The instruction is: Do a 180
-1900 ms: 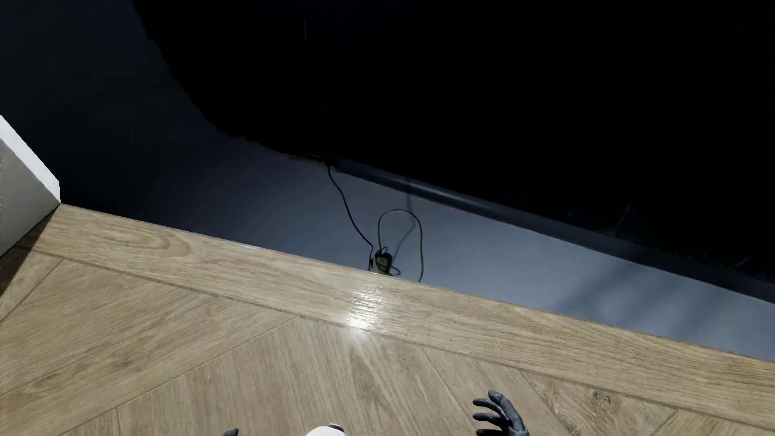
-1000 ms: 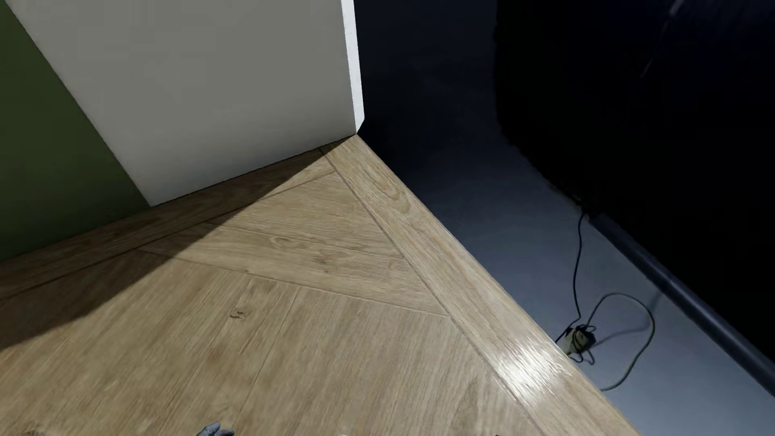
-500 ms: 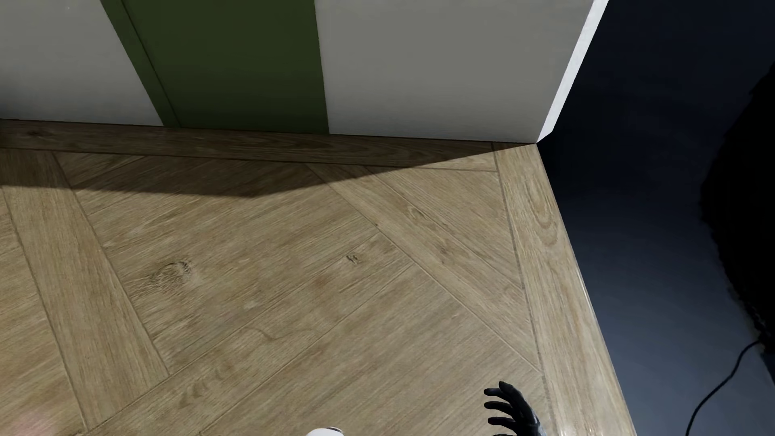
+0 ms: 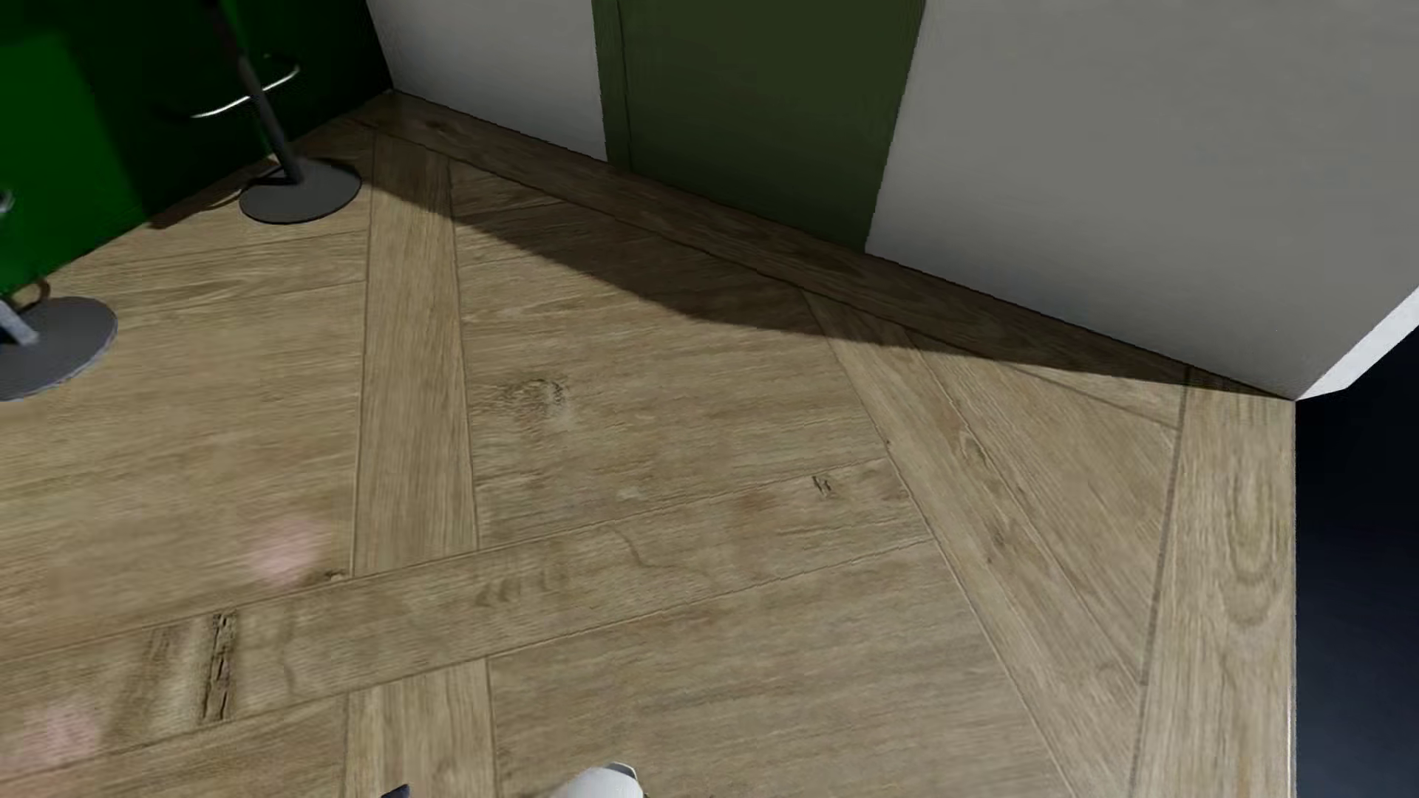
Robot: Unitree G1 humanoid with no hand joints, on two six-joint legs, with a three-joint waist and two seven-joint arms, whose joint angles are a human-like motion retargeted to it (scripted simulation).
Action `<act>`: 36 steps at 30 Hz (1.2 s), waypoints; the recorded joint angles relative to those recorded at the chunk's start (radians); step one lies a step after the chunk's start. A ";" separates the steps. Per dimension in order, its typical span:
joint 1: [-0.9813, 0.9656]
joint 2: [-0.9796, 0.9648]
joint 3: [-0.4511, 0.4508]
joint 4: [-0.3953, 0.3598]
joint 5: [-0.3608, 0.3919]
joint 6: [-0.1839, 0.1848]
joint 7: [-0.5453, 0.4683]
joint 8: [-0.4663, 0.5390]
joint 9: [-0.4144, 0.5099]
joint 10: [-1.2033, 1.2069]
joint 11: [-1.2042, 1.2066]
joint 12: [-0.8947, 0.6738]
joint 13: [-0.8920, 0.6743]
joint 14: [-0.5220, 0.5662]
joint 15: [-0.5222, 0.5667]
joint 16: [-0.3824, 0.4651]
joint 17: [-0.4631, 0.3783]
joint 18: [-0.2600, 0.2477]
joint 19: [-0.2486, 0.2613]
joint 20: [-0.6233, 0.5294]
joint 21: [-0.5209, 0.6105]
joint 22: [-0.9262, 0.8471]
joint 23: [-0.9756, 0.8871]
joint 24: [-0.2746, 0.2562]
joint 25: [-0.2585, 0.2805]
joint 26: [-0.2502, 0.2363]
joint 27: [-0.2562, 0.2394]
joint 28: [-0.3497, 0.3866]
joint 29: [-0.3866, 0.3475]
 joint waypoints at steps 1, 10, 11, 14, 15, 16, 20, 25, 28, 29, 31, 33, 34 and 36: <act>0.017 0.016 0.000 0.018 -0.005 0.024 0.024 -0.034 0.005 0.056 -0.003 0.015 -0.037 -0.056 -0.005 -0.001 0.014 -0.014 -0.001 0.018 0.007 -0.001 -0.031 -0.008 -0.019 0.018 0.009 -0.014 -0.017; 0.017 0.052 0.010 0.037 -0.026 0.040 0.044 -0.081 -0.016 -0.003 -0.024 -0.002 -0.099 -0.026 -0.025 -0.001 0.045 -0.003 -0.013 0.023 0.011 -0.010 -0.071 0.002 0.014 0.024 -0.058 -0.070 -0.018; 0.007 0.052 -0.002 0.052 -0.038 0.049 0.056 -0.106 -0.008 0.025 0.021 -0.014 -0.119 -0.011 -0.049 0.008 0.059 -0.016 -0.019 0.035 0.027 -0.002 -0.060 0.010 0.000 0.048 -0.058 -0.078 -0.028; 0.012 -0.107 -0.090 -0.004 -0.017 0.034 0.006 -0.013 0.020 -0.008 0.333 -0.062 -0.069 0.071 0.145 0.040 0.071 0.024 -0.158 0.021 0.095 0.034 -0.079 0.041 -0.020 0.015 -0.036 -0.066 -0.042; 0.018 -0.100 -0.076 -0.030 0.007 0.020 -0.018 0.043 0.006 -0.052 0.219 -0.037 -0.018 0.099 0.087 0.015 0.043 0.029 -0.208 0.010 0.034 0.023 -0.050 0.039 -0.016 -0.024 -0.029 -0.047 -0.018; 0.013 -0.051 -0.040 -0.041 -0.023 0.000 -0.017 0.041 -0.003 -0.054 0.058 -0.013 0.015 0.076 0.009 0.014 0.027 0.021 -0.085 -0.017 0.000 0.015 -0.015 0.029 -0.007 -0.043 -0.019 -0.030 -0.002; 0.023 -0.001 -0.048 0.050 -0.078 0.068 0.069 -0.114 -0.024 0.114 0.052 -0.020 -0.049 -0.076 -0.023 0.035 0.055 -0.046 0.023 0.027 0.044 0.006 -0.102 0.019 -0.052 0.025 0.038 -0.051 0.021; 0.010 -0.060 -0.033 -0.061 -0.020 -0.009 -0.012 0.040 -0.019 0.018 0.075 -0.032 0.003 0.006 -0.021 0.029 0.043 0.060 -0.145 0.007 0.014 0.011 -0.023 0.027 -0.020 -0.044 -0.056 -0.066 0.069; 0.011 0.006 -0.030 -0.031 -0.054 -0.006 0.001 -0.033 0.020 0.001 0.032 -0.004 -0.088 0.040 -0.029 0.016 0.079 0.038 0.019 -0.014 0.022 0.027 -0.067 -0.010 0.015 0.021 -0.025 -0.065 -0.001; -0.004 0.006 -0.023 -0.042 -0.062 0.000 -0.013 -0.048 0.022 0.010 0.045 -0.018 -0.100 0.045 -0.044 0.019 0.083 0.047 0.019 0.000 0.051 0.019 -0.075 -0.007 -0.005 0.056 -0.030 -0.069 -0.021; -0.008 0.004 0.031 -0.071 -0.079 0.004 -0.035 -0.063 0.009 -0.055 0.015 -0.014 -0.120 0.090 -0.034 -0.005 0.072 0.043 0.016 -0.003 0.030 -0.021 -0.066 0.000 -0.037 0.086 -0.032 -0.065 -0.040; -0.001 0.059 0.062 -0.021 -0.088 0.044 0.029 -0.117 0.003 -0.025 -0.046 0.018 -0.131 -0.024 -0.017 -0.007 0.055 0.045 0.015 0.015 0.018 -0.025 -0.040 -0.017 -0.046 0.072 -0.046 -0.074 -0.048; -0.009 0.046 0.034 0.019 -0.082 0.074 0.054 -0.121 0.000 0.029 0.008 0.005 -0.123 -0.049 -0.031 0.005 0.062 0.042 0.010 0.029 0.019 0.018 -0.082 -0.020 -0.052 0.057 -0.056 -0.084 -0.045; -0.001 -0.099 -0.084 -0.012 -0.067 0.074 0.033 -0.032 0.044 0.013 0.315 -0.039 -0.127 0.049 0.113 0.054 0.075 0.052 -0.107 0.029 0.108 0.054 -0.101 -0.013 -0.047 0.025 -0.069 -0.077 -0.028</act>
